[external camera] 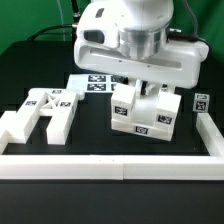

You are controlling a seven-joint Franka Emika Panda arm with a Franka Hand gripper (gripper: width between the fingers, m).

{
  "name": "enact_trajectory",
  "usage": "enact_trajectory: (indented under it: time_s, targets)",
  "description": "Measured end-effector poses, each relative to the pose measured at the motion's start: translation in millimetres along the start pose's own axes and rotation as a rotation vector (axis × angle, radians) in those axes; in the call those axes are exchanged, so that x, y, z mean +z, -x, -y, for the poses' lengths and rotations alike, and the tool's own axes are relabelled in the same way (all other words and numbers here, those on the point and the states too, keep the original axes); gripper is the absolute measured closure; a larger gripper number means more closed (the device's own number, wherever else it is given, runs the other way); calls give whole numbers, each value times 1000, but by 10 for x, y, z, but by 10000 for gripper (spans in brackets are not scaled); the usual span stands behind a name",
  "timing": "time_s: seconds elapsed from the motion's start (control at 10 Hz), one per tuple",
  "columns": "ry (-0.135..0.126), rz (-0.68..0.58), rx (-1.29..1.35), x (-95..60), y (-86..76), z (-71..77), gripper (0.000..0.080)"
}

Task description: Assemble chair

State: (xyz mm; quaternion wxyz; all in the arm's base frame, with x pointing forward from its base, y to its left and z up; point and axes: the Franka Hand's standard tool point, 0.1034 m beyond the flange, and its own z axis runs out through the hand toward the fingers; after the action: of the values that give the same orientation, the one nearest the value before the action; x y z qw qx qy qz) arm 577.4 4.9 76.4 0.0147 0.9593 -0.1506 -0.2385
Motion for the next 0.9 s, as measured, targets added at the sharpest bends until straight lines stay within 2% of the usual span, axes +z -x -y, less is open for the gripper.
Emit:
enact_trajectory:
  time_s: [0.1,0.3,0.4,0.6,0.9]
  targets:
    - [10,45,3,36,30,-28,548]
    - [11,34,-95,34,24,40,548]
    - [2,49,-164,45,39,32,548]
    - [-7,67,-220,48,24,-70,548]
    - [-3,86,-212,90,44,-89,548]
